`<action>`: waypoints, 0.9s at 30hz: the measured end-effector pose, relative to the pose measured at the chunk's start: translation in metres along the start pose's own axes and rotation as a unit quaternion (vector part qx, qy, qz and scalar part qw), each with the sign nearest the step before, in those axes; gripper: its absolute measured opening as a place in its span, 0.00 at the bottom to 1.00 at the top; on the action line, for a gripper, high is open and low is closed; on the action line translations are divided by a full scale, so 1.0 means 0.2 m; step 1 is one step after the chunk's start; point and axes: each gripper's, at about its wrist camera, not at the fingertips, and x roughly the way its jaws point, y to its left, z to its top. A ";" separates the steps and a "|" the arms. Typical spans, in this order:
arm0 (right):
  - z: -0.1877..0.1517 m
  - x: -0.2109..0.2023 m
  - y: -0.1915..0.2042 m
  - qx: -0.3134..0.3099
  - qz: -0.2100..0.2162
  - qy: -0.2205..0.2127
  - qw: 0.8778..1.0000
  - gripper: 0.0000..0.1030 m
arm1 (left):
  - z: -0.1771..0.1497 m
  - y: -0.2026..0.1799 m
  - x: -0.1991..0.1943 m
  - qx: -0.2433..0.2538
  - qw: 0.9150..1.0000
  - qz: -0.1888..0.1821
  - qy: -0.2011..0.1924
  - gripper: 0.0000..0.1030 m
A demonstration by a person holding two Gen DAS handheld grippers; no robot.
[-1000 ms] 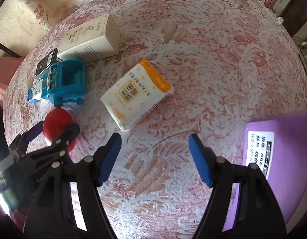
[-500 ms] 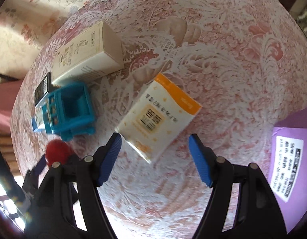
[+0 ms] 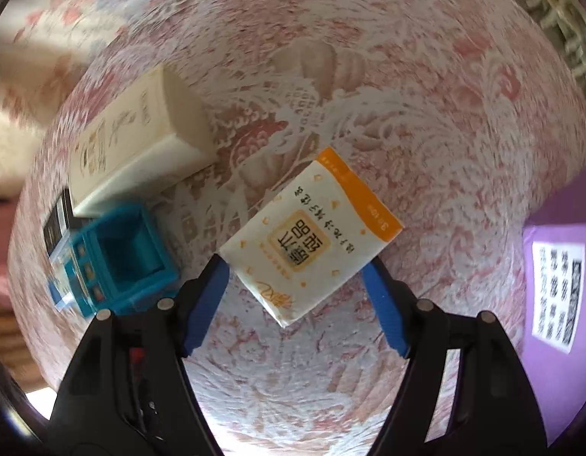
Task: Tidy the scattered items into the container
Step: 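Lower the right tool onto the white-and-orange packet while the left tool approaches the red heart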
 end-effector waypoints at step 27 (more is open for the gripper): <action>0.20 -0.06 0.15 -0.087 -0.031 -0.024 0.995 0.60 | 0.05 0.02 -0.03 0.009 1.000 -0.013 -0.008 1.00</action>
